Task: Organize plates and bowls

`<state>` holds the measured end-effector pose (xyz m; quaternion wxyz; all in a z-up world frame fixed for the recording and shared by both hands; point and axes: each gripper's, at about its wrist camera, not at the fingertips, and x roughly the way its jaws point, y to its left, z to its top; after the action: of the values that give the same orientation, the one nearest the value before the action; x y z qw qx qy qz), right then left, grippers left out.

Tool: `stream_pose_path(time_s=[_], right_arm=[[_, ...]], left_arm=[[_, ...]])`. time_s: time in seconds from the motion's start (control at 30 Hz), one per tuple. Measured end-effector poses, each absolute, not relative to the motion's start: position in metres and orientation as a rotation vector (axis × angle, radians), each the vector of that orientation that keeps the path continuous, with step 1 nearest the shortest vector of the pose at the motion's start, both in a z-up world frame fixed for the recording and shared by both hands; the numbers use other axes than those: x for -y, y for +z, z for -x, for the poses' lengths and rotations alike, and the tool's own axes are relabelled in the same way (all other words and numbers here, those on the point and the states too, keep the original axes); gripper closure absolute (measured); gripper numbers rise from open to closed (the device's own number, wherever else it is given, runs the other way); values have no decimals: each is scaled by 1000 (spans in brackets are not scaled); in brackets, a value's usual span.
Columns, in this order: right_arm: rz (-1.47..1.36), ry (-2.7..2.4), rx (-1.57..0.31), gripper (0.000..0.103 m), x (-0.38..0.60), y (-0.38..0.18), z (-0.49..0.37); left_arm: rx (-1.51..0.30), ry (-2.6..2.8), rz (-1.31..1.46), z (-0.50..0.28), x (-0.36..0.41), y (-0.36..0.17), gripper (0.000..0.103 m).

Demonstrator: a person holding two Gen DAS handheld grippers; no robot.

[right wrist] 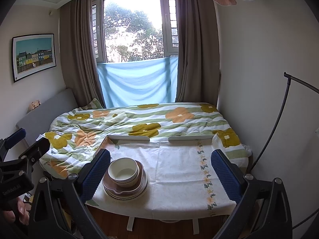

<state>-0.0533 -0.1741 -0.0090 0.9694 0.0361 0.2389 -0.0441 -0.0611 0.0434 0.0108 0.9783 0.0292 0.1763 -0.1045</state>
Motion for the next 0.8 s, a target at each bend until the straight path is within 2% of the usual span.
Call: stream_pose_path(time_s=[0.8], right_arm=[[-69, -92, -484, 3, 174, -13, 54]], left_arm=[[-326, -169, -77, 64, -50, 9, 0]])
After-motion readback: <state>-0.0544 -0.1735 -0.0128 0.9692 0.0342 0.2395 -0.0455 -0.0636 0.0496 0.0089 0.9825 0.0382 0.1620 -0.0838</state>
